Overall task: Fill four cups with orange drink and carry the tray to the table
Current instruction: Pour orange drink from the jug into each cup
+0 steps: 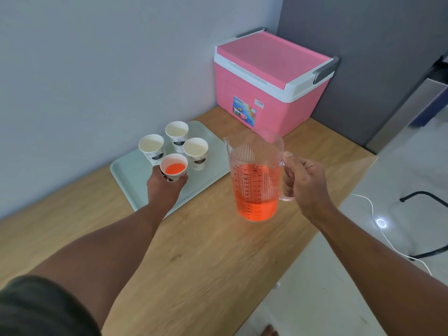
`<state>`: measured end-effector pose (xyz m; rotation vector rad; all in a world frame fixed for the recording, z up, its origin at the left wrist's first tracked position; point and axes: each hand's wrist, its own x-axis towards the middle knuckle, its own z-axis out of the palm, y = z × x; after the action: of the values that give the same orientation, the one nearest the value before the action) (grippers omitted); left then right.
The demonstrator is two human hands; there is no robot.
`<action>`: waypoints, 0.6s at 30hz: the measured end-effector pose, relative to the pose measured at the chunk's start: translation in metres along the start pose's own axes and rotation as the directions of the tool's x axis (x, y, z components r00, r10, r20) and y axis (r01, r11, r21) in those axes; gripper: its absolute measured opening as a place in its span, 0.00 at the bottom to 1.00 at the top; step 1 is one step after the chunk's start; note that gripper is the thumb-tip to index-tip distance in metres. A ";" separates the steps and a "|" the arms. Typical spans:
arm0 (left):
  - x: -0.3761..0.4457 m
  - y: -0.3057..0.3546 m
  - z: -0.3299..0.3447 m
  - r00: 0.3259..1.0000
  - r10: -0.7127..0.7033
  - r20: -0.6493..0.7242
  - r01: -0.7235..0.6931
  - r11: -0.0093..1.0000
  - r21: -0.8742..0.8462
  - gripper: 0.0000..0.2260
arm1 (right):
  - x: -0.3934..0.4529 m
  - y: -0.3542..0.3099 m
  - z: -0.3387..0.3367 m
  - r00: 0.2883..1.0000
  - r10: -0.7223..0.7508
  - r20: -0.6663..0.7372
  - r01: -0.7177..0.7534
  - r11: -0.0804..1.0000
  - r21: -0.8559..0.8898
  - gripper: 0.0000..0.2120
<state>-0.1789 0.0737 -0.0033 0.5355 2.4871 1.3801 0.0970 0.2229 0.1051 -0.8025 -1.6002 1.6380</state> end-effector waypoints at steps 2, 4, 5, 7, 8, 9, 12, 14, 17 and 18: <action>0.004 -0.002 0.001 1.000 -0.009 -0.008 0.009 1.000 -0.002 0.30 | 0.001 0.002 -0.001 1.000 0.005 -0.014 -0.005 1.000 0.017 0.30; 0.008 -0.003 0.003 1.000 -0.015 -0.015 0.015 1.000 -0.007 0.31 | 0.003 0.005 -0.001 1.000 0.006 -0.022 -0.006 1.000 0.028 0.29; 0.009 -0.004 0.004 1.000 -0.018 -0.021 0.018 1.000 -0.010 0.31 | 0.004 0.006 -0.001 1.000 0.005 -0.022 -0.004 1.000 0.028 0.29; 0.010 -0.003 0.006 0.999 -0.023 -0.034 0.022 1.000 -0.016 0.31 | 0.005 0.008 -0.002 1.000 0.000 -0.017 0.000 1.000 0.020 0.30; 0.011 -0.003 0.007 0.999 -0.027 -0.039 0.027 0.999 -0.018 0.30 | 0.006 0.009 -0.002 1.000 -0.001 -0.015 0.001 1.000 0.019 0.30; 0.010 -0.002 0.008 0.998 -0.036 -0.043 0.035 0.999 -0.019 0.30 | 0.006 0.009 -0.002 1.000 -0.002 -0.013 0.002 1.000 0.020 0.30; 0.007 0.000 0.010 0.995 -0.084 -0.061 0.081 0.996 -0.040 0.30 | 0.006 0.009 -0.003 1.000 -0.003 -0.007 0.003 1.000 0.014 0.31; 0.003 -0.001 0.012 0.989 -0.126 -0.081 0.120 0.990 -0.070 0.31 | 0.007 0.009 -0.005 1.000 0.002 -0.004 -0.002 1.000 0.012 0.30; -0.010 -0.001 0.017 0.971 -0.199 -0.133 0.188 0.978 -0.092 0.33 | 0.006 0.009 -0.008 1.000 0.014 0.003 -0.014 1.000 0.021 0.29; -0.016 0.000 0.020 0.960 -0.231 -0.155 0.216 0.970 -0.108 0.33 | 0.006 0.009 -0.009 1.000 0.017 0.009 -0.017 1.000 0.022 0.29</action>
<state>-0.1567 0.0819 -0.0129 0.1174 2.5037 1.4901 0.1007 0.2330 0.0959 -0.8006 -1.5829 1.6706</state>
